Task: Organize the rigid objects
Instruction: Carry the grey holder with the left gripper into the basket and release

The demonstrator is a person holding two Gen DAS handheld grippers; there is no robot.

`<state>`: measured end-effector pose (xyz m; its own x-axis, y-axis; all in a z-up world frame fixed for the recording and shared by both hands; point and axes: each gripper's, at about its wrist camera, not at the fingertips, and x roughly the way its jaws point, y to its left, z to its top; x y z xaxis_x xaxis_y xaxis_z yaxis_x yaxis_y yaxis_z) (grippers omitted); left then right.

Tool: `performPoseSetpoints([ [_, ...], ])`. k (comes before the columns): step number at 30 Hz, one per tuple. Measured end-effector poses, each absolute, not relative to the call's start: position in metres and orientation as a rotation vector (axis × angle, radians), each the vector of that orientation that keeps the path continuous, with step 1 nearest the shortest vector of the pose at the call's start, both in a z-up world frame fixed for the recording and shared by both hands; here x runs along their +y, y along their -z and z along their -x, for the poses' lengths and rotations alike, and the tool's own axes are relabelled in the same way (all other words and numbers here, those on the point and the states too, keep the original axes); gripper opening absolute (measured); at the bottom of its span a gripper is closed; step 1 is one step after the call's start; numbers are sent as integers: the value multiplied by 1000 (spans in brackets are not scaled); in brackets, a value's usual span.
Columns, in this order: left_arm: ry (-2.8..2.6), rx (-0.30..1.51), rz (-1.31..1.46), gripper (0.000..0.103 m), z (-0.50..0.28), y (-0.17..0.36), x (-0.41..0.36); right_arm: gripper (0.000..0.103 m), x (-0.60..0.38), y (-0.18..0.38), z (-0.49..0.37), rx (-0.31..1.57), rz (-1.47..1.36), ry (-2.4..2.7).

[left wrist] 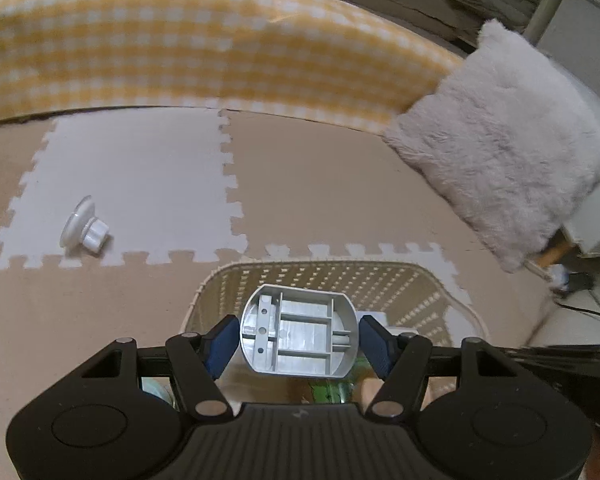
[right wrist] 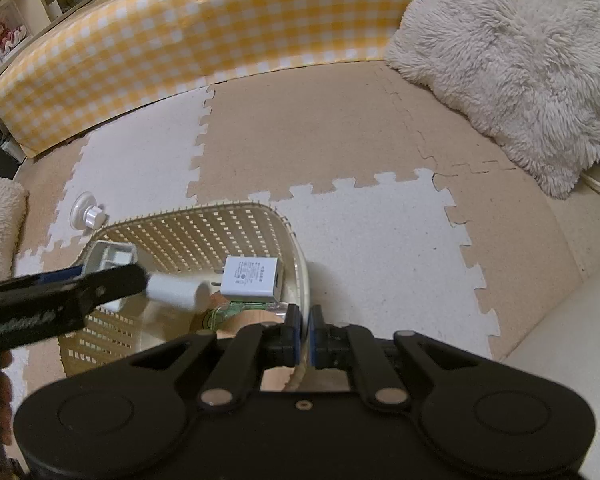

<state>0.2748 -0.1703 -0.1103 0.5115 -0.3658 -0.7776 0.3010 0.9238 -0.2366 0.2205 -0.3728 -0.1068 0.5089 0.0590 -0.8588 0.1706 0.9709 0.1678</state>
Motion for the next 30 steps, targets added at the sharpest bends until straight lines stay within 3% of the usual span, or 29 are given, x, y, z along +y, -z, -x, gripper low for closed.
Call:
performPoseSetpoints([
  [14,308,902,-180,68,-268,125,-204,5,-374,107,-219,1036,-257,60],
  [21,321,918,-173,83,-268,119,-202,5,-375,107,-220,1037,-264,59],
  [30,371,951,-171,90,-261,109,-200,5,-375,108,-220,1037,-266,60],
])
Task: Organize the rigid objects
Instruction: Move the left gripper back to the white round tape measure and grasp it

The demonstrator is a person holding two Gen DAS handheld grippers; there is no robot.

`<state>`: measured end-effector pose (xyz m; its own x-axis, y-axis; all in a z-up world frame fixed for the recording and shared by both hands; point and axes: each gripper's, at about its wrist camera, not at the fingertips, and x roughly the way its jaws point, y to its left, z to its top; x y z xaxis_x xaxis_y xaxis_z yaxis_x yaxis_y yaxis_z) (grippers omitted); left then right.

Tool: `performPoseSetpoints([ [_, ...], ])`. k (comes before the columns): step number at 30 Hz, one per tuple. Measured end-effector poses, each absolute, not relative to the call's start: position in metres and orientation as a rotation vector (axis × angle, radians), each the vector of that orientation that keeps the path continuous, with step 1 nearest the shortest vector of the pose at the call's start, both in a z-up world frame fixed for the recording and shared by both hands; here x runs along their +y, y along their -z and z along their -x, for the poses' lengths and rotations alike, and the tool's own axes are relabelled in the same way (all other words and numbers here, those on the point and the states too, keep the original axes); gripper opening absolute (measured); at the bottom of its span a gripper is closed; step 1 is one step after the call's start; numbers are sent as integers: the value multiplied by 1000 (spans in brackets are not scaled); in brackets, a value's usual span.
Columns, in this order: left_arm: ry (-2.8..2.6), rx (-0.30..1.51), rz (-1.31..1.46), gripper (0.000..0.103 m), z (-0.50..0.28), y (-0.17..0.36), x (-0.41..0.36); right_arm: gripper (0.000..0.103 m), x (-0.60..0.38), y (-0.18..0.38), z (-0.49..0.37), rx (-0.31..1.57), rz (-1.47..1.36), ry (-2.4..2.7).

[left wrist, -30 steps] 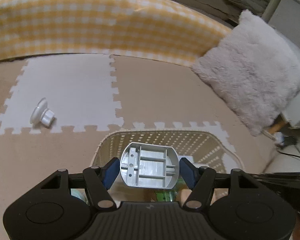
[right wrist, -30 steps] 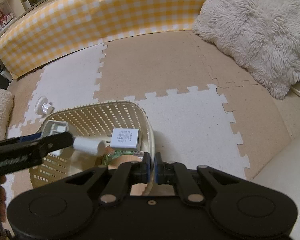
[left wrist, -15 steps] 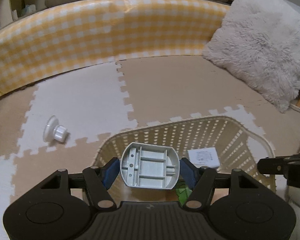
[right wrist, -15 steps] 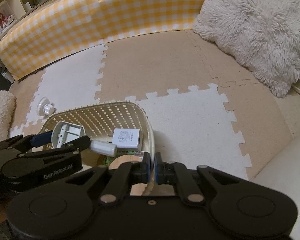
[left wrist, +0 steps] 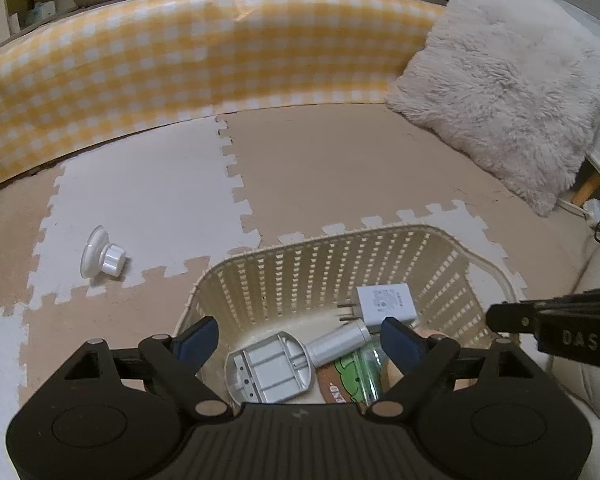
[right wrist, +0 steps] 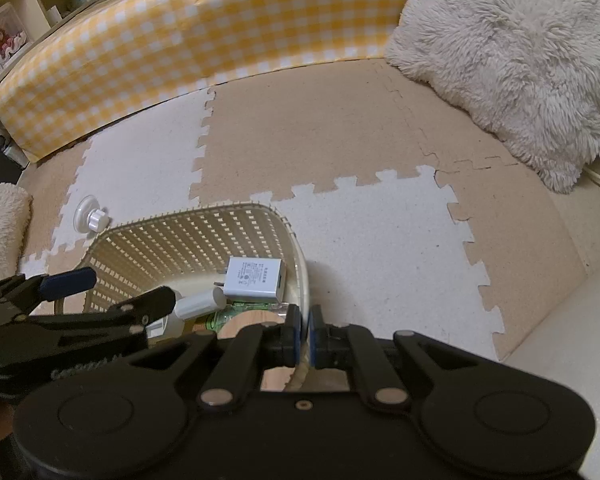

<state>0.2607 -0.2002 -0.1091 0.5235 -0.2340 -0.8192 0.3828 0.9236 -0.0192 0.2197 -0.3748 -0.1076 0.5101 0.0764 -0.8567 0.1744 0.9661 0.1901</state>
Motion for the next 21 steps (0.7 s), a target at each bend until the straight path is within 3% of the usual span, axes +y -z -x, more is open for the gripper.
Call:
performPoseSetpoints([
  [15,456,927,-119,103,-236,76,-181,5,-376,108,-219,1037,-268,61],
  [21,483,887,-89,103,-227,59,-165,5,-377,108,-219,1037,-266,61],
])
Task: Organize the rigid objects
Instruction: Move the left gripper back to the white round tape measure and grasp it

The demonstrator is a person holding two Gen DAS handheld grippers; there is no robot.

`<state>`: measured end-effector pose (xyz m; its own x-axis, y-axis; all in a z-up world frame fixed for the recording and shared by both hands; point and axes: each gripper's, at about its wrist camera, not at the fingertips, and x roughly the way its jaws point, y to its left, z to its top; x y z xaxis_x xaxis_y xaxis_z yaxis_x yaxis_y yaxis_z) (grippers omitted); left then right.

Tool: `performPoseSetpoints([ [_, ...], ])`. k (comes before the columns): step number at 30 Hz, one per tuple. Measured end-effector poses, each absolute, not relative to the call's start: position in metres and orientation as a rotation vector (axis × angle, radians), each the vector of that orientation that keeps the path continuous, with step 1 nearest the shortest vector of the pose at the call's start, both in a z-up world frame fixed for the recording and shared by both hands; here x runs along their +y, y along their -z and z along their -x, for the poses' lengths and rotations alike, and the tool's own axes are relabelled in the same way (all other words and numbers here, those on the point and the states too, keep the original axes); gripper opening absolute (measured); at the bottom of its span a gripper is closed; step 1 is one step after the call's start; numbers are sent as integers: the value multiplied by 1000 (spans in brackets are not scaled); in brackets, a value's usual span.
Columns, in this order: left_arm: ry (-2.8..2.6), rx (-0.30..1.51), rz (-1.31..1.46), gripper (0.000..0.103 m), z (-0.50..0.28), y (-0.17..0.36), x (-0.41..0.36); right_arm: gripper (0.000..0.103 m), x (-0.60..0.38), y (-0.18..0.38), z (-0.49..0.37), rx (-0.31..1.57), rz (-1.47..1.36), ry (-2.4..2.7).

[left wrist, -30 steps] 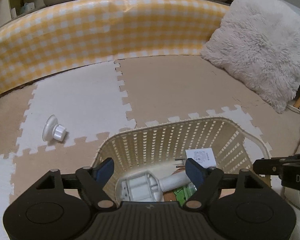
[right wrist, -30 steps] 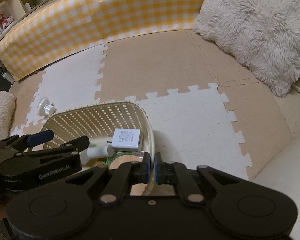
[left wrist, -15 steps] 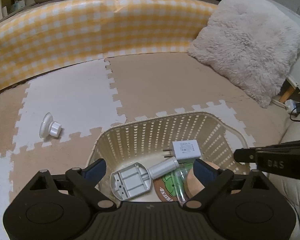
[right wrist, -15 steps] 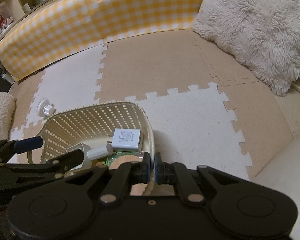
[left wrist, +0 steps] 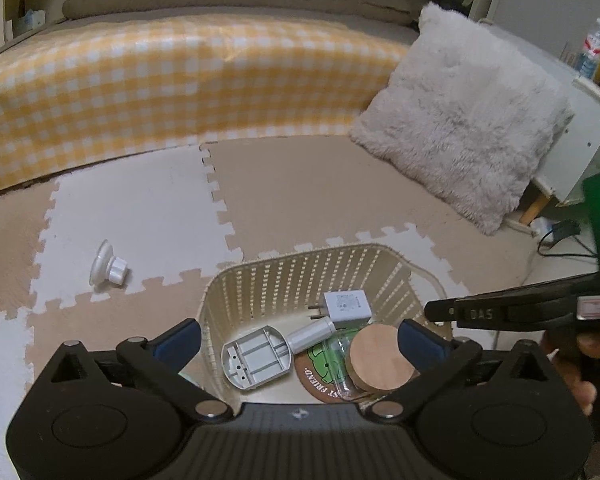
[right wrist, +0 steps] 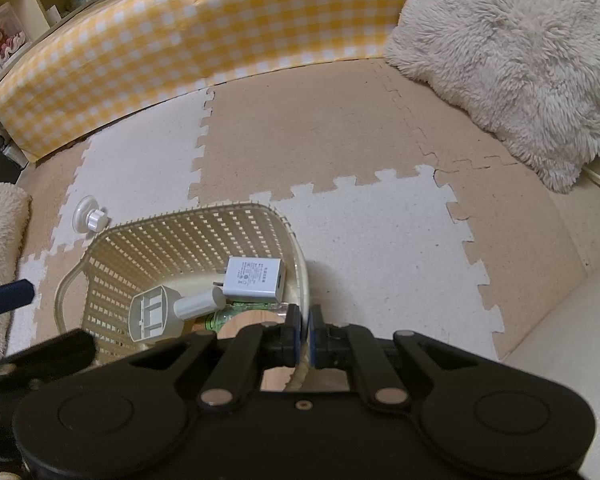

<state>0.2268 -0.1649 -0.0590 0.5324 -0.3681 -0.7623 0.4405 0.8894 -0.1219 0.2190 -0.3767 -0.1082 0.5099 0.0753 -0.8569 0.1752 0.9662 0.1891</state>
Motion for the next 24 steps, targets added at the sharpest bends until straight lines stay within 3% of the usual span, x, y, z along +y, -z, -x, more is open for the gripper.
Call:
performPoseSetpoints([
  [17,504,766,-97,103,-221,28,-89,5,-377,108,-219,1038,-261,63],
  [24,536,774,-142,103,-229,42,-57,5,-377,108,-220,1039,-257,64],
])
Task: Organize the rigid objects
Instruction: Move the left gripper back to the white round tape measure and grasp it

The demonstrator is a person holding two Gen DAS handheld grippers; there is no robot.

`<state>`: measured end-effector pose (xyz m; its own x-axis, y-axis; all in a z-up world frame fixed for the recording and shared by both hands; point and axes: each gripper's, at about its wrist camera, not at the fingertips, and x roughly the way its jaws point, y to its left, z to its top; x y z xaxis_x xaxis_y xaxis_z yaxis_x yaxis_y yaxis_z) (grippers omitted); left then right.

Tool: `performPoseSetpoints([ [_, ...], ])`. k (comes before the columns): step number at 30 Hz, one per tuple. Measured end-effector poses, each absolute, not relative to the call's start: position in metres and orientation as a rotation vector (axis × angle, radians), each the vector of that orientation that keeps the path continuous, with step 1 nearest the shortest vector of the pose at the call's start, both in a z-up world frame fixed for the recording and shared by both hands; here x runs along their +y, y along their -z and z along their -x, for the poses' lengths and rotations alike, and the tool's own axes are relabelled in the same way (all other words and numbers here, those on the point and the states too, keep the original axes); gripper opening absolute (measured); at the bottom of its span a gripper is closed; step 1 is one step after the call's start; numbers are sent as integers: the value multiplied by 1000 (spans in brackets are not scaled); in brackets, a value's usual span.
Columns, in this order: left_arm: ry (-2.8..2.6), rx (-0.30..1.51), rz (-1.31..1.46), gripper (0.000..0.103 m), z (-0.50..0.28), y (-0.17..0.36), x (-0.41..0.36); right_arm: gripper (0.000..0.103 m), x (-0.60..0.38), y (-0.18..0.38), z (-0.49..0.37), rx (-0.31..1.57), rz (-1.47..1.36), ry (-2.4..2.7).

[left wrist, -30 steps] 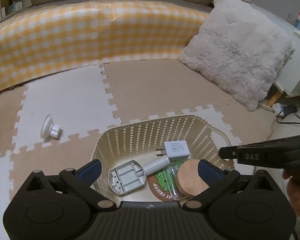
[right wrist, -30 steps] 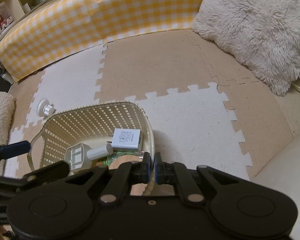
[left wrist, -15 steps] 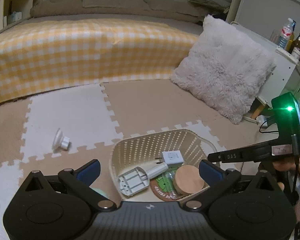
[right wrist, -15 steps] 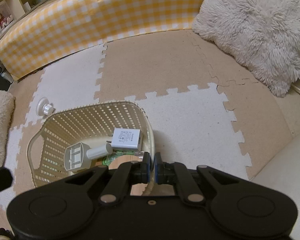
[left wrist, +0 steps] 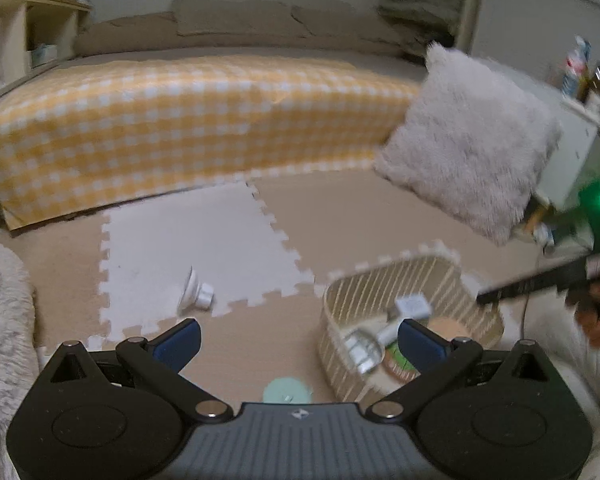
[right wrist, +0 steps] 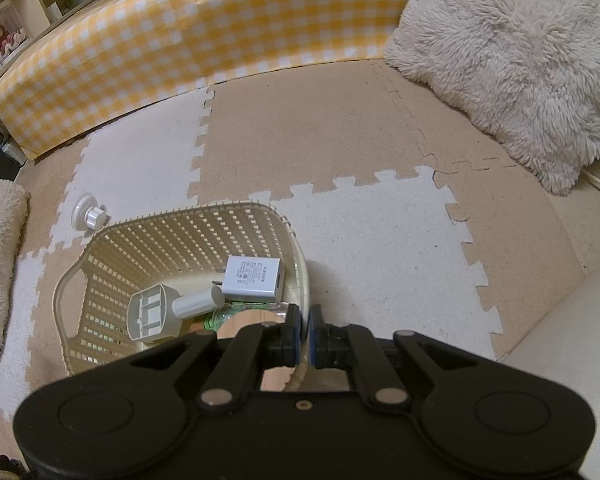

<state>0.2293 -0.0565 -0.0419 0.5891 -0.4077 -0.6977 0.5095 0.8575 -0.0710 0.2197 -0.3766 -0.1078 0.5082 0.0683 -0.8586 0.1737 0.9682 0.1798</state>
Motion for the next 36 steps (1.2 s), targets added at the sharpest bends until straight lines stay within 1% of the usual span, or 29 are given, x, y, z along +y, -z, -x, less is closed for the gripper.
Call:
performPoseSetpoints([
  [9,591,867,-274,103,-233,101,-59,5,-375,107,-220,1040,-250,66],
  [13,627,881,-325,103,-232,119,-65,5,-375,107,-220,1040,-249,65],
  [19,666,974,-395,103,-231,144,-73,5,-376,107,-219,1039,-245,65],
  [20,660,986,-415,101,-231,147,-74,5,-375,107,-220,1039,-245,65],
  [23,655,1024,-419,89,-234,156,-74,5,-376,107,-220,1039,-245,65],
  [25,657,1046,-399,84,-236,158,-74,5,-376,107,-220,1039,-244,65],
  [27,663,1067,-383,75,-237,161,-74,5,-376,107,-220,1039,-245,66],
  [30,683,1096,-382,67,-236,166,-76,5,-375,107,-219,1039,-245,66],
  [32,691,1109,-394,64,-234,168,-78,5,-375,107,-219,1039,-244,66],
  [35,690,1108,-409,55,-233,171,-80,5,-375,107,-219,1039,-244,66],
  [36,687,1107,-413,55,-233,171,-81,5,-375,107,-220,1039,-244,66],
])
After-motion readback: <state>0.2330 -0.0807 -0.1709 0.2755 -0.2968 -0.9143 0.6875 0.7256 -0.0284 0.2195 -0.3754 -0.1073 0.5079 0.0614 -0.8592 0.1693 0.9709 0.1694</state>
